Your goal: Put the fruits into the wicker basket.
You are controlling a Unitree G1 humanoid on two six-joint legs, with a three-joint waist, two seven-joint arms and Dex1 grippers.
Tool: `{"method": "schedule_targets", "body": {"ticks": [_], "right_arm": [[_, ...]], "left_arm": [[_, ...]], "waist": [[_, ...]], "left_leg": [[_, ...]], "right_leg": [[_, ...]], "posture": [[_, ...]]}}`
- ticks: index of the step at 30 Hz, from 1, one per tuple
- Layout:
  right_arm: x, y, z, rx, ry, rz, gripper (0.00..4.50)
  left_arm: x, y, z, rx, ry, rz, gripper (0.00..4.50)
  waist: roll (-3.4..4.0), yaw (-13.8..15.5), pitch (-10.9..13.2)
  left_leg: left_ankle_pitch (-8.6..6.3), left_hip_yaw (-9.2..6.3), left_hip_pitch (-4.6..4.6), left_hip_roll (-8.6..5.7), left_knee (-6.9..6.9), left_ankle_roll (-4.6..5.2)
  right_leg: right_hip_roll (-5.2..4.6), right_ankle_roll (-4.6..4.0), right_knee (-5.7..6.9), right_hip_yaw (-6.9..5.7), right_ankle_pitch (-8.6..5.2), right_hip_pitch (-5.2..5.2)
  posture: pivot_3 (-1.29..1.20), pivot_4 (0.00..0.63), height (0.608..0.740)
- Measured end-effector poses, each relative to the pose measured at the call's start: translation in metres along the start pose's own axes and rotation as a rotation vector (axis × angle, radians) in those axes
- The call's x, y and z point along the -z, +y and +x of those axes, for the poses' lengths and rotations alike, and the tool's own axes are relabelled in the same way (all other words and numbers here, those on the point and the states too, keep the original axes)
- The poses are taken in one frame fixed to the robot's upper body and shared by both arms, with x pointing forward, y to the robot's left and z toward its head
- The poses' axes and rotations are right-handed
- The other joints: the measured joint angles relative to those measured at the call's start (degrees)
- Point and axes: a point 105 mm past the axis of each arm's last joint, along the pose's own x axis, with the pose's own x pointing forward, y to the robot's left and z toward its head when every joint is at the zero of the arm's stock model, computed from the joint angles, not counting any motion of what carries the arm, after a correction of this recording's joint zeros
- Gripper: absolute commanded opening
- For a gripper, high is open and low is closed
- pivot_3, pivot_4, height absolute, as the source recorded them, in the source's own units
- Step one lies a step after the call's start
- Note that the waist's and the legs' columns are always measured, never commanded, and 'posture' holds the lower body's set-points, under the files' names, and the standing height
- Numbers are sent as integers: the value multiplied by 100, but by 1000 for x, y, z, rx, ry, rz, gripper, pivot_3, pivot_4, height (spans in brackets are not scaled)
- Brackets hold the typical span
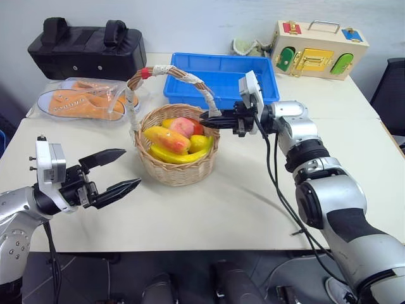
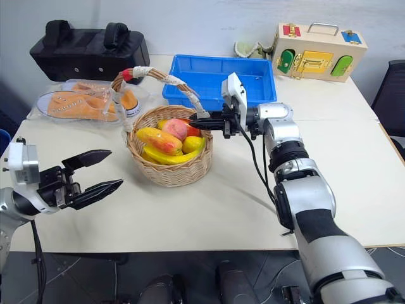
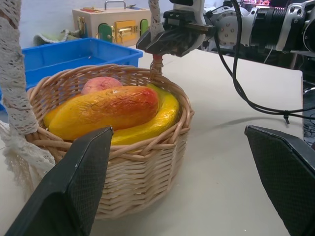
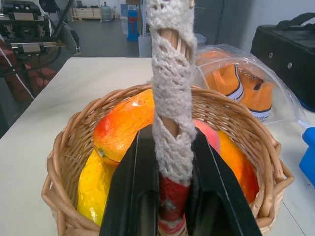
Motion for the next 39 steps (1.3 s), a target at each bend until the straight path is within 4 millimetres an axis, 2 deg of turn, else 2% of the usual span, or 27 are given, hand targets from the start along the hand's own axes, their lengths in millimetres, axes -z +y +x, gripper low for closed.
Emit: {"method": "schedule_targets", "body": {"ticks": [6,9,12,16,20,23,25,32,33,34,36,39], "right_arm": [[-1,13,-39,75,-57,-11,225],[0,34,-86,238,-79,-2,225],[-1,53,-128,435,-51,23,225],[-19,69,-180,708,-30,-43,225],[-14,82,-230,992,2,-51,225],[-4,89,-250,1122,33,-21,225],[4,91,-256,1167,54,6,225],[17,82,-277,1268,-11,71,225],[18,80,-279,1271,-12,75,944],[20,79,-283,1263,4,93,1345],[25,77,-287,1269,17,114,1681],[26,75,-284,1227,42,118,2657]], "left_arm": [[-1,-3,12,43,-29,-2,4500],[-3,-4,22,72,-67,0,4500],[-2,2,27,86,-74,-12,4500],[-3,12,35,113,-81,-9,4500],[-2,18,51,163,-96,-5,4500],[-2,16,63,207,-101,-1,4500],[-1,16,66,223,-96,2,4500],[1,21,69,231,-85,5,4500],[0,22,69,228,-84,7,4500],[0,23,69,230,-79,16,4500],[-1,23,69,231,-74,27,4500],[0,25,67,232,-57,37,4500]], "waist": [[0,121,0],[1,258,0],[6,253,4],[10,209,6],[10,192,6],[10,182,6],[10,176,6],[9,193,5],[9,196,5],[9,197,5],[9,199,6],[14,196,8]], "left_leg": [[-4,-9,-7,-3,-5,4],[-12,-39,-23,-4,-10,-2],[-16,-31,-29,-4,-14,-4],[-10,-19,-22,-5,-11,-5],[2,4,-7,-9,-10,8],[8,11,1,-11,-6,10],[11,12,5,-11,-7,8],[15,9,6,-11,-4,8],[15,9,7,-12,-2,9],[14,9,6,-13,-1,11],[14,8,5,-13,-5,11],[16,9,5,-12,-12,8]], "right_leg": [[-4,2,-15,-6,1,3],[-2,9,-27,-13,-2,2],[4,11,-37,-6,-4,-1],[10,11,-42,3,-4,6],[10,8,-55,20,-3,19],[10,8,-49,27,3,22],[10,8,-41,29,3,21],[10,8,-38,28,3,23],[9,8,-37,28,3,25],[9,9,-39,28,3,25],[9,9,-40,28,3,23],[10,9,-39,28,3,18]], "posture": [[0,150,740],[0,150,740],[0,150,740],[0,150,740],[0,150,740],[0,150,740],[0,150,740],[0,150,740],[0,150,740],[0,150,740],[0,150,740],[0,150,740]]}}
